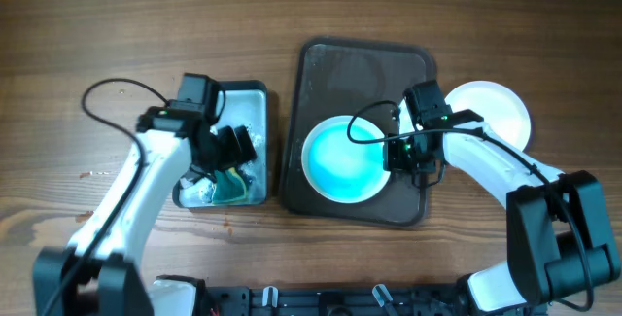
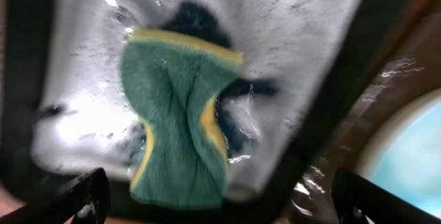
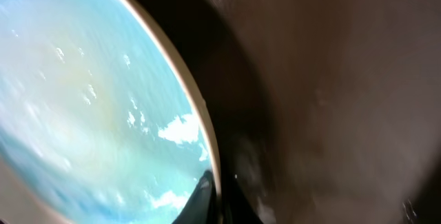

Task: Clean dirty plates on tray and stack at the side

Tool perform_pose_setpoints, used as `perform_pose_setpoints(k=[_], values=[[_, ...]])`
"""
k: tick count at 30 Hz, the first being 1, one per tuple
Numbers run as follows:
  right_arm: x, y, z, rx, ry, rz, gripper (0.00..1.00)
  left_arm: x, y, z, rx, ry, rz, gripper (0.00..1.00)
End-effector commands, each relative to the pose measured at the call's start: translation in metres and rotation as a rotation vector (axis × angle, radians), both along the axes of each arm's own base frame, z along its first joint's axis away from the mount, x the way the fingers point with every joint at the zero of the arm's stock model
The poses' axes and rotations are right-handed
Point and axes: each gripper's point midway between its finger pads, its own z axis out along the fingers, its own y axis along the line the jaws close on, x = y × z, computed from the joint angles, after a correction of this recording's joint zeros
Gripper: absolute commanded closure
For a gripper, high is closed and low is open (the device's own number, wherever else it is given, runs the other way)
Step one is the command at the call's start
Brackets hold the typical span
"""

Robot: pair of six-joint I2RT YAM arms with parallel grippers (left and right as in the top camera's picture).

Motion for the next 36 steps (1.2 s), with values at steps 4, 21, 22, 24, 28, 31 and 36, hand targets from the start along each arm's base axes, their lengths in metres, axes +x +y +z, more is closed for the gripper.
perform_pose_setpoints(k=[4, 21, 22, 24, 28, 31, 36], values=[[0.024, 0.010, 0.070, 0.010, -0.054, 0.050, 0.95, 0.010, 0.041, 0.092, -0.020, -0.268, 0.137, 0.00], [0.057, 0.148, 0.149, -0.007, -0.351, 0.188, 0.96, -0.011, 0.074, 0.130, 0.007, -0.408, 0.261, 0.00], [0.060, 0.159, 0.148, -0.011, -0.377, 0.194, 0.96, -0.011, 0.074, 0.130, 0.007, -0.408, 0.261, 0.00], [0.069, 0.180, 0.146, -0.028, -0.463, 0.216, 0.96, -0.011, 0.074, 0.130, 0.007, -0.408, 0.261, 0.00], [0.093, 0.192, 0.157, -0.145, -0.671, 0.170, 0.96, -0.011, 0.074, 0.130, 0.007, -0.408, 0.261, 0.00], [0.100, 0.199, 0.177, -0.192, -0.800, 0.154, 0.96, -0.011, 0.074, 0.130, 0.007, -0.408, 0.261, 0.00], [0.095, 0.215, 0.203, -0.244, -0.946, 0.203, 0.96, -0.011, 0.074, 0.130, 0.007, -0.408, 0.261, 0.00]])
